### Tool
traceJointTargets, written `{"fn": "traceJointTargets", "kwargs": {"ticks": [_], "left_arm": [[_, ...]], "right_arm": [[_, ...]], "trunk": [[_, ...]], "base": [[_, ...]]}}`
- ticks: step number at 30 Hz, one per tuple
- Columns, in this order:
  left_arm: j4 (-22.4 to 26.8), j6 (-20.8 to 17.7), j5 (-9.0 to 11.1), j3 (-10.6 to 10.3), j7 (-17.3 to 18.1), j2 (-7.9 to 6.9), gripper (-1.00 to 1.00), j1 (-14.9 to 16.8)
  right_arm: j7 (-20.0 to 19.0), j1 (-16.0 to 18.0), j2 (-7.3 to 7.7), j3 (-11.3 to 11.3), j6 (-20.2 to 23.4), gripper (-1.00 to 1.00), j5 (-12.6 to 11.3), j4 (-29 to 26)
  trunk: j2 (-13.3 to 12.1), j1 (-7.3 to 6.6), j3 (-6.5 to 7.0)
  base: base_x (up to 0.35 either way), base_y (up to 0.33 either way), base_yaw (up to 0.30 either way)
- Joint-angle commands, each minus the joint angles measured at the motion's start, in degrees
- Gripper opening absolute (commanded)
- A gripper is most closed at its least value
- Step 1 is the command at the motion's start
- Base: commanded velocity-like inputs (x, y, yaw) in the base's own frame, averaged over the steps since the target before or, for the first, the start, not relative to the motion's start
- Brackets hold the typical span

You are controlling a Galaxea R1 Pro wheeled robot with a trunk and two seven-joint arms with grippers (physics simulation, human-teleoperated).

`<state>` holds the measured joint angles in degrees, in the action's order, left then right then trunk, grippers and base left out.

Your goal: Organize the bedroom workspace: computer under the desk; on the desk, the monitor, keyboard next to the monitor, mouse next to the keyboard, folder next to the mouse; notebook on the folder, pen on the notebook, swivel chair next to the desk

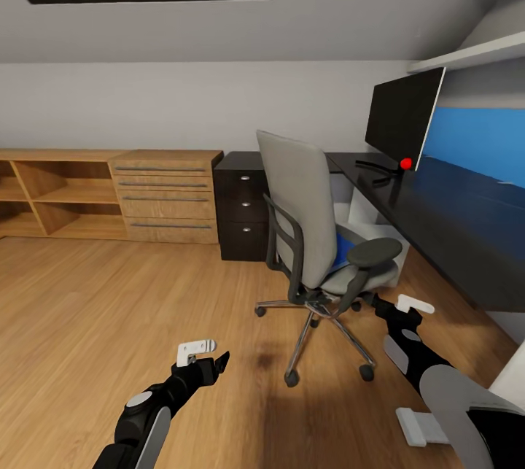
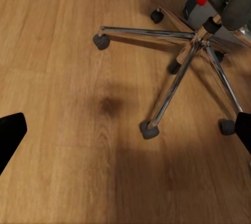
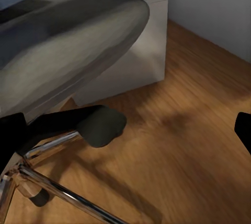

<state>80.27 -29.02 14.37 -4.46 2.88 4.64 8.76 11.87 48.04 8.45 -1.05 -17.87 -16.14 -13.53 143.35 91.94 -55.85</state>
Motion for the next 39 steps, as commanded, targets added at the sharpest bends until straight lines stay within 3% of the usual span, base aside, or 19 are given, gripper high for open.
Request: {"fn": "traceJointTargets", "kwargs": {"ticks": [1, 21, 39], "left_arm": [[0.0, -0.3, 0.2, 0.1, 0.1, 0.02, 1.0, 0.0], [-0.1, -0.3, 0.1, 0.1, 0.2, 0.02, 1.0, 0.0], [-1.2, -0.3, 0.1, 0.0, 0.1, 0.02, 1.0, 0.0]], "right_arm": [[0.0, 0.0, -0.01, -0.1, -0.2, 1.0, -0.1, 0.0], [0.0, 0.0, -0.01, -0.2, -0.4, 1.0, -0.1, 0.1], [0.0, 0.0, -0.01, -0.2, -1.2, 1.0, -0.2, 0.2]], "trunk": [[0.0, -0.01, -0.06], [0.0, -0.01, -0.06], [0.0, -0.01, -0.06]], "base": [[0.003, 0.0, 0.0], [0.085, 0.0, 0.008], [0.0, 0.0, 0.225]]}}
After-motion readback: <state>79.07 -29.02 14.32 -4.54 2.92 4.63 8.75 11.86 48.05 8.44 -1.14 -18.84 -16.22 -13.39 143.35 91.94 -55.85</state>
